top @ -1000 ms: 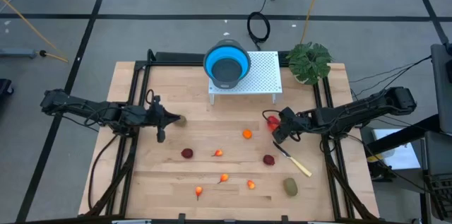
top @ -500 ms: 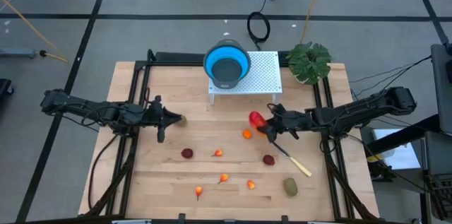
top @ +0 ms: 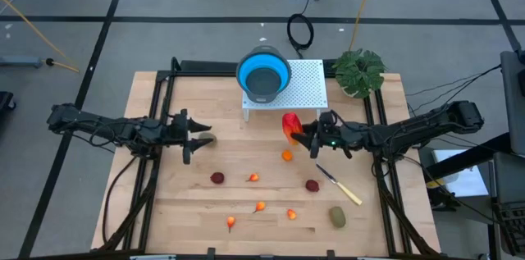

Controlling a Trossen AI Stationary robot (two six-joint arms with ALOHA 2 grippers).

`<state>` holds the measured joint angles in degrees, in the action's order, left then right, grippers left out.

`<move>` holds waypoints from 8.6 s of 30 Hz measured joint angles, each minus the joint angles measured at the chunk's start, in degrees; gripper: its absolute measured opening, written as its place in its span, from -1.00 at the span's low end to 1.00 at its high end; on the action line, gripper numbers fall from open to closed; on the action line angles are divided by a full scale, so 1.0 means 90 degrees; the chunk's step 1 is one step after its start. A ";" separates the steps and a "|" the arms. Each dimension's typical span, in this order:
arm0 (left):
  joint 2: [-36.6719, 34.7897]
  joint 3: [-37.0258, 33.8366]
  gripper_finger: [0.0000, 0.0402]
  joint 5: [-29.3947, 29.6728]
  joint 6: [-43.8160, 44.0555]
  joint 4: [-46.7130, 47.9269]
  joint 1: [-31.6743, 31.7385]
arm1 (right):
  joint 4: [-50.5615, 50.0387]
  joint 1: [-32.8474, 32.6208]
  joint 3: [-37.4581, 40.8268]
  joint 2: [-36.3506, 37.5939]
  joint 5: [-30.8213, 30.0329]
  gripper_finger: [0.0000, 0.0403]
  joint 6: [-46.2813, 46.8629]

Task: Pick & Place Fruit
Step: Put the mango into the blue strainer bowl on the shelf

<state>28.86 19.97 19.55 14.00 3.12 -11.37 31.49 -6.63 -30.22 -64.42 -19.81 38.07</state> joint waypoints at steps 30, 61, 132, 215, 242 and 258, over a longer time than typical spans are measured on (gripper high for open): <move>0.3563 0.1963 0.72 0.0010 -0.0845 -0.2989 0.0308 | 0.1986 -0.0012 -0.0002 0.0002 -0.0129 0.03 -0.3461; 0.6386 0.4738 0.77 -0.1055 -0.1141 -0.2648 0.0935 | 0.2003 -0.0010 -0.0002 0.0002 0.0546 0.03 -0.3807; 0.7276 0.5673 0.13 -0.1293 0.1688 -0.3551 0.1248 | -0.3085 -0.0068 0.0000 0.1875 0.1729 0.19 -0.2844; 0.6243 0.5676 0.14 -0.3239 -0.1066 -0.1645 0.2258 | -0.6629 -0.0066 0.0002 0.5891 0.2068 -1.00 -0.4339; 0.6098 0.5673 0.14 0.2883 -0.7201 -0.1429 0.0567 | -0.6623 -0.0063 0.0002 0.6003 0.2069 -1.00 -0.4137; 0.6098 0.5673 0.14 0.2892 -0.6233 -0.1523 0.0502 | -0.6540 -0.0066 0.0289 0.6126 0.2069 -1.00 -0.3843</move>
<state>83.74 71.02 45.58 -42.10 -10.59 -6.86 -27.37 -7.22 -27.62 -9.29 -1.19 3.48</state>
